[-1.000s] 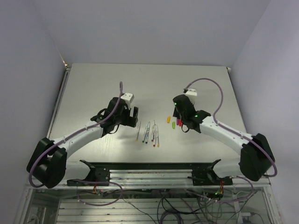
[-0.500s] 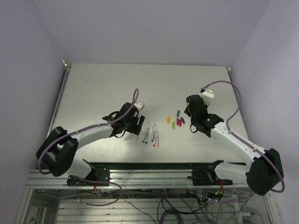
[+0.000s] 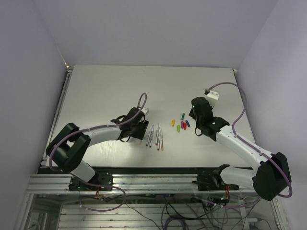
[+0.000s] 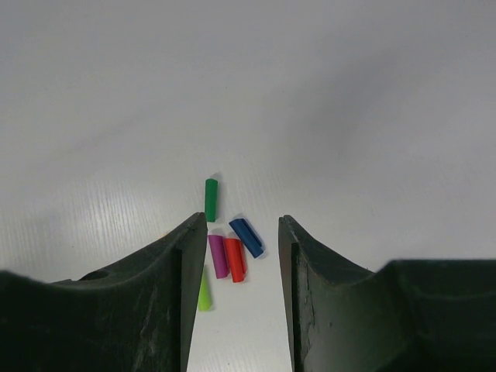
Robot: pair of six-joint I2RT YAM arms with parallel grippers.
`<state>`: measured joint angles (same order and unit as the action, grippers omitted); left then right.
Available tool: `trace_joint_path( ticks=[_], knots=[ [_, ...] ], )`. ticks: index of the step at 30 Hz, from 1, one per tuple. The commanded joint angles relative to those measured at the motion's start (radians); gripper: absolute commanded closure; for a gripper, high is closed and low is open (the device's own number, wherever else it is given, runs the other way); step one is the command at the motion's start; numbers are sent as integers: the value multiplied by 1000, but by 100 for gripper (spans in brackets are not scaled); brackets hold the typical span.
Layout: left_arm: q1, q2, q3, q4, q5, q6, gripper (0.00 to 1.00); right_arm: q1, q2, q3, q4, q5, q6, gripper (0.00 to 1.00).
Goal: Insert the pens into the pen caps
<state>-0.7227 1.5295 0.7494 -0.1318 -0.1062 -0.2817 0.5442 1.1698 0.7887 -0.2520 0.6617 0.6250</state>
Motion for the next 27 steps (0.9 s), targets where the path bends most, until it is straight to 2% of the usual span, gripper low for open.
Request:
trace_joint_path(
  ticks=[1,8,13,21,27],
  knots=[
    [-16,36,35,46,-26,-4,31,-4,-11,-13,30,5,-21,58],
    [-28,78,54,17,-59,-3,32,-5,-10,-17,30,5,-5,58],
    [-30,104,80,-90,-113,-42,39,-6,-11,-16,29,19,-7,58],
    [-48,167,114,-206,-94,-112,46,-8,-5,-9,25,36,-5,58],
    [-92,166,111,-286,-60,-180,48,-10,-10,9,11,52,-6,58]
  ],
)
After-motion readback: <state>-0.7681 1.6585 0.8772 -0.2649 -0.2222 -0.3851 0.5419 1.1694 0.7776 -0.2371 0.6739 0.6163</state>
